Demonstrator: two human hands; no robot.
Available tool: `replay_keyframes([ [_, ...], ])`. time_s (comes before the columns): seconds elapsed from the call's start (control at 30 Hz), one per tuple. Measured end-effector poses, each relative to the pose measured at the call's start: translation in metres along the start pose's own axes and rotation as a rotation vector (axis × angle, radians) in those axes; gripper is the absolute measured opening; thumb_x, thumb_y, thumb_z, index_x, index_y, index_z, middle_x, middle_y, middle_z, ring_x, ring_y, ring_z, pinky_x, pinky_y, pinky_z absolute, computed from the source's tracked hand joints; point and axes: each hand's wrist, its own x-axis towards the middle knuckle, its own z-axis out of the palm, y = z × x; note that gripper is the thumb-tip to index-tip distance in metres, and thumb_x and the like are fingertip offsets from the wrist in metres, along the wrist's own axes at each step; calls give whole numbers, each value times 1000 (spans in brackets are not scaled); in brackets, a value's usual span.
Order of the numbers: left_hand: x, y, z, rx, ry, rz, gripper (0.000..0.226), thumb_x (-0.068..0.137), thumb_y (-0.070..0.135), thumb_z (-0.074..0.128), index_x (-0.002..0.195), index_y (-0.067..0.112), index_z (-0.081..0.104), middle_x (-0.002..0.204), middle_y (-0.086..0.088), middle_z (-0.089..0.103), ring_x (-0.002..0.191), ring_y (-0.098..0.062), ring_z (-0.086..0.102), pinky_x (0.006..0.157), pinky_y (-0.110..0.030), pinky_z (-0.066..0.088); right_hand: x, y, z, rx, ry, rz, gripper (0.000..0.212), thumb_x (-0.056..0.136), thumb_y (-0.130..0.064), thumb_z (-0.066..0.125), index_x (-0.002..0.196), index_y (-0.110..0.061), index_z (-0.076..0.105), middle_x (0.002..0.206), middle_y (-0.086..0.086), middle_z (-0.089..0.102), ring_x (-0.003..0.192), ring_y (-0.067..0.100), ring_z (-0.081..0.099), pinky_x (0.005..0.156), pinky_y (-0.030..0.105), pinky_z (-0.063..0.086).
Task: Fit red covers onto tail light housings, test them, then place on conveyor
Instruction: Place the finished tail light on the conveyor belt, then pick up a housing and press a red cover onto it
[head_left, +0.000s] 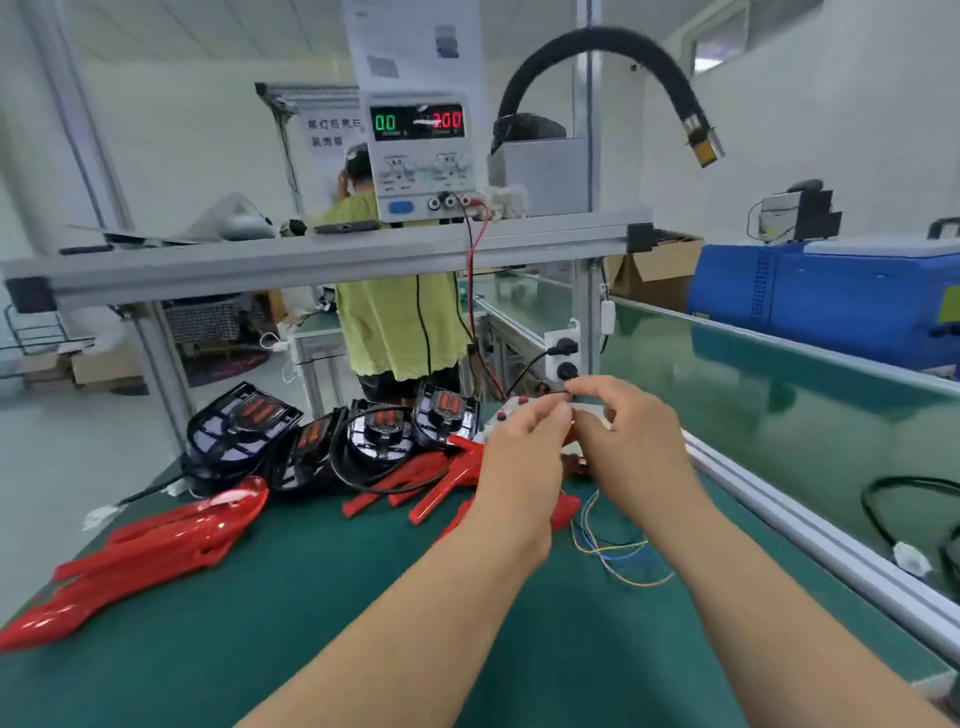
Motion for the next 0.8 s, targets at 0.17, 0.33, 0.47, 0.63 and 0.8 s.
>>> replay_keyframes([
  [0.17, 2, 1, -78, 136, 153, 8, 19, 98, 18, 56, 103, 28, 72, 103, -2, 74, 94, -20, 68, 89, -36, 54, -9, -19, 62, -1, -156, -69, 37, 90, -7, 57, 122, -20, 67, 124, -4, 67, 113, 14, 57, 89, 19, 36],
  [0.33, 10, 5, -160, 297, 358, 27, 18, 99, 20, 56, 113, 25, 67, 106, 10, 68, 99, -4, 63, 91, -29, 53, -16, -27, 115, -2, -267, -110, 41, 91, -8, 54, 127, -23, 64, 128, -7, 63, 99, 0, 50, 78, 2, 28],
  [0.47, 18, 4, -208, 375, 469, 8, 15, 100, 22, 55, 109, 30, 63, 108, 11, 65, 100, -6, 60, 89, -29, 52, -15, -24, 142, 49, -319, -89, 40, 92, -6, 53, 128, -22, 63, 118, -8, 62, 67, -19, 55, 63, -5, 35],
  [0.63, 41, -10, -229, 422, 490, -32, 19, 99, 26, 57, 117, 24, 63, 106, 8, 66, 95, -8, 62, 85, -28, 53, -16, -2, 157, 95, -301, 25, 40, 91, -6, 55, 124, -25, 65, 98, -10, 65, 55, -7, 54, 56, 3, 37],
  [0.8, 93, -18, -204, 512, 387, -83, 43, 95, 37, 60, 132, 16, 58, 119, 4, 63, 111, -15, 60, 103, -41, 49, -14, 20, 165, 105, -340, 104, 44, 90, -7, 55, 129, -25, 63, 98, -10, 59, 71, -2, 43, 78, 23, 38],
])
